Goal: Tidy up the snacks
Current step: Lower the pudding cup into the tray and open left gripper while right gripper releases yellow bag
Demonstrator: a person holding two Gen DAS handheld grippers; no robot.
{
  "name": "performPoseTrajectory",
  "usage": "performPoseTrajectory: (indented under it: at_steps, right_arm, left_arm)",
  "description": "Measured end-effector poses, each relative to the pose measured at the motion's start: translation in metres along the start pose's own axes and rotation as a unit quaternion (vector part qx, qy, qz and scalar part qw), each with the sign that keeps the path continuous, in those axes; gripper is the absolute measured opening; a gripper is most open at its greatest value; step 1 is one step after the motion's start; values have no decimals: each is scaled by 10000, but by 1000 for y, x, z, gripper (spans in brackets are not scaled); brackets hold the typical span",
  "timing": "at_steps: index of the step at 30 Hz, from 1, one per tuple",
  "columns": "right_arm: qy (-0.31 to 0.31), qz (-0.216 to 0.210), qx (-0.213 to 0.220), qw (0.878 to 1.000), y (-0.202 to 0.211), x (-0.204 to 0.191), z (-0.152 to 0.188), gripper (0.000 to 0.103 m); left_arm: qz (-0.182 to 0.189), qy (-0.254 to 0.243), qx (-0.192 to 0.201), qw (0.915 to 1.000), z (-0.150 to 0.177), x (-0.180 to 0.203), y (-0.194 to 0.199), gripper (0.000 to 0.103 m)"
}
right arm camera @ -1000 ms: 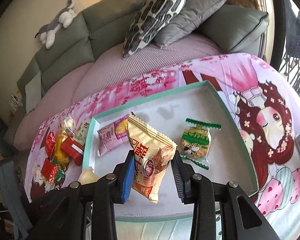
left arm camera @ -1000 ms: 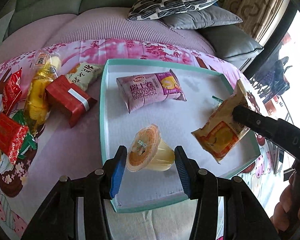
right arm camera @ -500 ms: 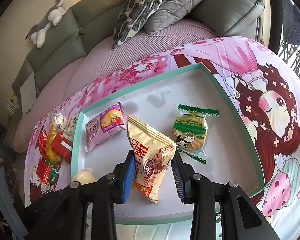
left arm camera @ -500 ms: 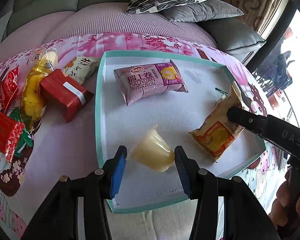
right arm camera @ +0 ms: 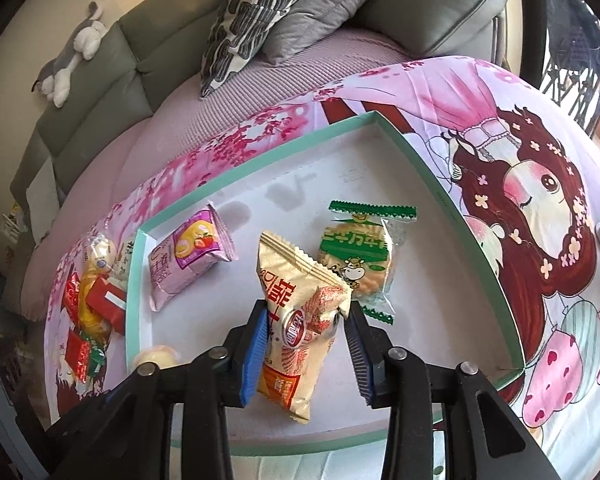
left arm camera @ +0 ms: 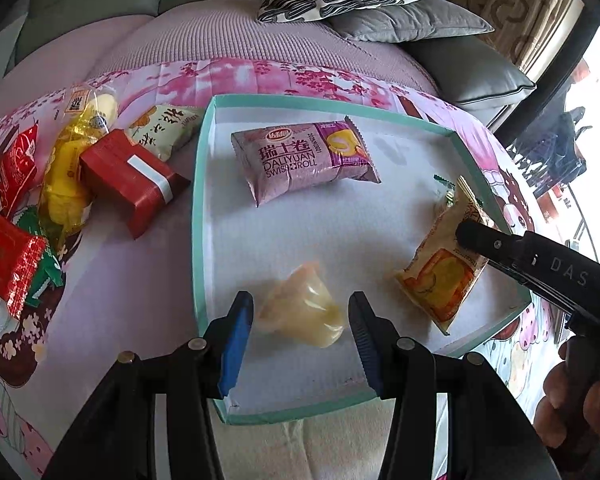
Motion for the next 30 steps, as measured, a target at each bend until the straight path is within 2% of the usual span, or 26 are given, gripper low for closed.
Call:
performPoseTrajectory:
  at_steps: [12, 14, 17, 22, 27, 29, 30]
  right_arm:
    - [-141, 216, -120, 9996, -7, 11, 2, 67]
    - [-116, 230, -139, 9996, -8, 10, 2, 71]
    - [-91, 244, -137, 9996, -8, 10, 3, 76]
    - [-57, 270, -136, 9995, -9, 10, 3, 84]
    - [-11, 262, -162, 9995, -10, 10, 3, 84]
    - [13, 257, -154, 9996, -10, 9, 2, 84]
    - [21, 258, -147, 9996, -10, 9, 2, 84]
  left_arm:
    - [25, 115, 14, 9999, -1, -2, 4, 61]
    - [41, 108, 46, 9999, -2, -1, 5, 68]
    - [50, 125, 124, 9998, -4, -1, 9, 73]
    - [21, 303, 349, 9989, -9, -7, 18, 76]
    - [-304, 491, 683, 9960, -14, -22, 32, 76]
    - [-572, 655, 818, 9928, -16, -32, 38, 76]
    - [-839, 753, 884, 9897, -17, -40, 41, 76]
Point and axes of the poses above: each gripper's, at about its wrist camera, not at the fingertips, and y roughly against the way its jaws point, x to its right, z to its underside, the point moved 1 cm from there along -y, roughly the way its jaws point, and after that the axes turned 7 degrees about x, right-handed, at the moved point
